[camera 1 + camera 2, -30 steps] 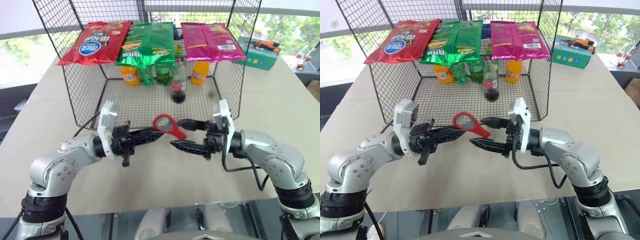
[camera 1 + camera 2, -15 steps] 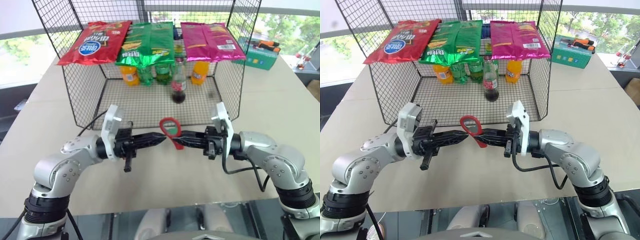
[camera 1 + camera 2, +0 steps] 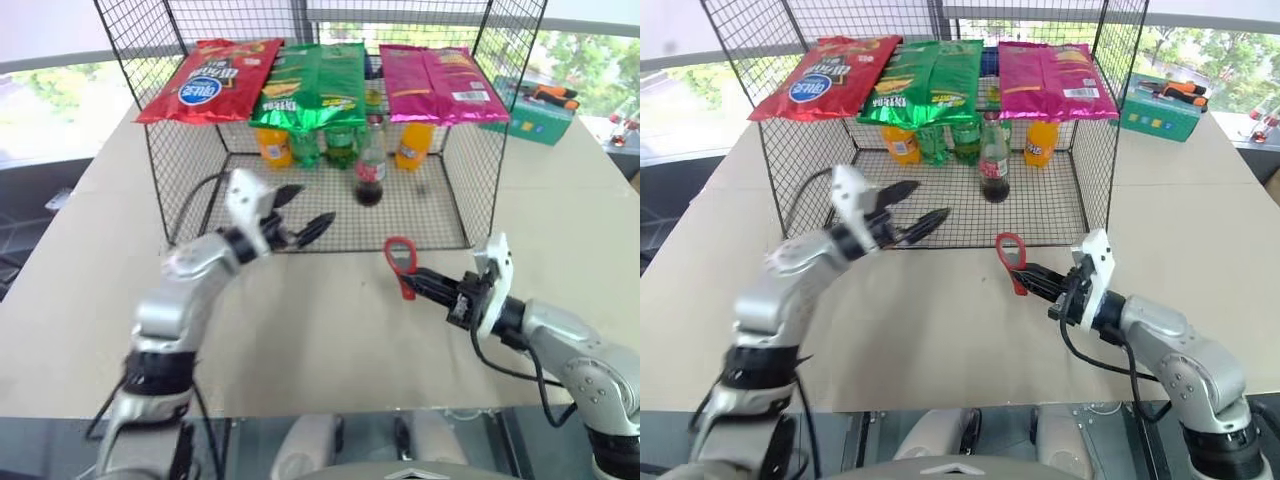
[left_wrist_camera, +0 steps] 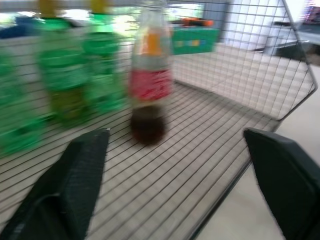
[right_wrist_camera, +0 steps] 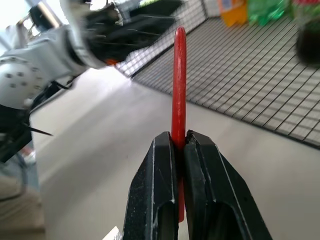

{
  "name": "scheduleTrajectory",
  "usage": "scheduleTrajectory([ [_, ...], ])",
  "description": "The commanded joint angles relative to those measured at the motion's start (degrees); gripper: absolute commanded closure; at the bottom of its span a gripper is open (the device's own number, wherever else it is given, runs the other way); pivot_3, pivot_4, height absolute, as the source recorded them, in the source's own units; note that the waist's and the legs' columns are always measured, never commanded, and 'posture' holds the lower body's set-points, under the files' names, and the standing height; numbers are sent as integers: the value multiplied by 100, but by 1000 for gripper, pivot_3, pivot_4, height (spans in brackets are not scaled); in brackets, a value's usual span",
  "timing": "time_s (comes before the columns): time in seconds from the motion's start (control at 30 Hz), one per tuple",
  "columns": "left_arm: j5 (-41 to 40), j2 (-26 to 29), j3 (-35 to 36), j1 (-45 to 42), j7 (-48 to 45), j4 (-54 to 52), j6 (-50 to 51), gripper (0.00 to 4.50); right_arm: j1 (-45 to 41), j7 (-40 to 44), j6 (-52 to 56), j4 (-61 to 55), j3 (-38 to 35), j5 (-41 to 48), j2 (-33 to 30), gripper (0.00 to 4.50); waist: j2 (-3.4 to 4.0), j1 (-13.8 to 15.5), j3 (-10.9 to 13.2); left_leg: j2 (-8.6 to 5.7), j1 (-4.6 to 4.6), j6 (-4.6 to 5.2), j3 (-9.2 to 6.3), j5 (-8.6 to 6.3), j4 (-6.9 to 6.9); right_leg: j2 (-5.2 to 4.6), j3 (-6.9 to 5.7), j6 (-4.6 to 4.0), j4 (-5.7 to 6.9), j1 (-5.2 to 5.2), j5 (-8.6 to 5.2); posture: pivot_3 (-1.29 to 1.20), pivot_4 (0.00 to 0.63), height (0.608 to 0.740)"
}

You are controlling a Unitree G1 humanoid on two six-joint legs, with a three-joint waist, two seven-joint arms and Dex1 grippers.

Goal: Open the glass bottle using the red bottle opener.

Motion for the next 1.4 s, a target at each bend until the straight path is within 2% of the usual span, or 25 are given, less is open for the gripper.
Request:
scheduleTrajectory([
  [0.03, 714, -484, -241, -657, 418, 923, -843, 90, 91, -372, -178, -456, -175, 29, 117, 4500, -1, -24, 0, 0, 0, 0, 0, 0, 0, 2, 1, 0, 1, -3, 0, 0, 150, 740],
  [0.1, 1185, -760, -347, -1048, 845, 1586, -1209, 90, 144, -520, -204, -575, -198, 37, 151, 4500, -1, -24, 0, 1, 0, 0, 1, 0, 1, 5, -1, 0, 3, -6, 0, 0, 150, 740],
  [0.23, 1497, -1180, -312, -1690, 1159, 2674, -1637, 90, 279, -730, -263, -746, -236, 2, 169, 4500, -2, -12, 1, 2, -1, 0, 2, 1, 2, 8, 1, 0, 6, -8, 0, 0, 150, 740],
  [0.33, 1653, -1329, -301, -1952, 1250, 3100, -1843, 90, 397, -857, -326, -862, -265, -13, 180, 4500, -4, -1, 0, -2, -13, 1, 1, 1, 9, 7, 1, 1, 6, -17, 0, 0, 150, 740],
  [0.43, 1728, -1460, -259, -2228, 1299, 3551, -1997, 90, 492, -963, -414, -937, -267, -51, 203, 4500, -6, -3, 0, -7, -75, 1, -3, 1, 51, 7, -1, 1, 40, -74, 1, 0, 150, 740],
  [0.83, 2076, -1901, 14, -3581, 1847, 6060, -2948, 90, 542, -1032, -530, -988, -234, -58, 153, 4500, -16, 8, 5, -22, -72, 3, -3, 2, 75, 20, 1, 2, 84, -76, 0, 0, 150, 740],
  [0.87, 2071, -1927, 47, -3660, 1857, 6209, -3037, 481, 550, -1047, -532, -1006, -239, -53, 152, 4500, -16, 3, 5, -23, -73, 3, -3, 2, 75, 21, 2, 2, 83, -77, 0, 0, 150, 740],
  [0.9, 2047, -1955, 75, -3713, 1791, 6313, -3086, 481, 563, -1068, -533, -1029, -245, -44, 154, 4500, -17, -4, 5, -23, -73, 3, -3, 2, 75, 20, 2, 2, 84, -77, 0, 0, 150, 740],
  [1.03, 2090, -1977, 156, -3829, 1745, 6592, -3296, 1902, 629, -1134, -533, -1114, -263, -25, 152, 4500, -18, 2, 5, -24, -75, 3, -3, 2, 74, 19, 3, 2, 83, -81, 0, 0, 150, 740],
  [1.07, 2094, -1974, 175, -3843, 1726, 6634, -3329, 1903, 643, -1147, -536, -1126, -265, -24, 149, 4500, -19, 2, 5, -25, -75, 3, -2, 2, 74, 19, 3, 2, 84, -80, 0, 0, 150, 740],
  [1.2, 1841, -1887, 218, -3534, 1044, 5957, -3382, 1903, 747, -1231, -550, -1244, -261, -15, 141, 4500, -19, -1, 5, -28, -74, 3, -2, 2, 76, 18, 5, 2, 90, -81, 0, 0, 150, 740],
  [1.3, 1288, -1534, -107, -2475, -144, 3681, -2347, 1903, 818, -1247, -569, -1289, -322, 10, 107, 4500, -18, -70, 5, -27, -76, 3, -2, 2, 72, 13, 10, 2, 91, -86, 0, 0, 150, 740],
  [1.4, 975, -1150, -317, -1736, -616, 2039, -1442, 1903, 863, -1227, -589, -1289, -358, 13, 77, 4500, -18, -153, 5, -25, -78, 3, -10, 2, 62, 1, 22, 2, 91, -90, 0, 0, 150, 740],
])
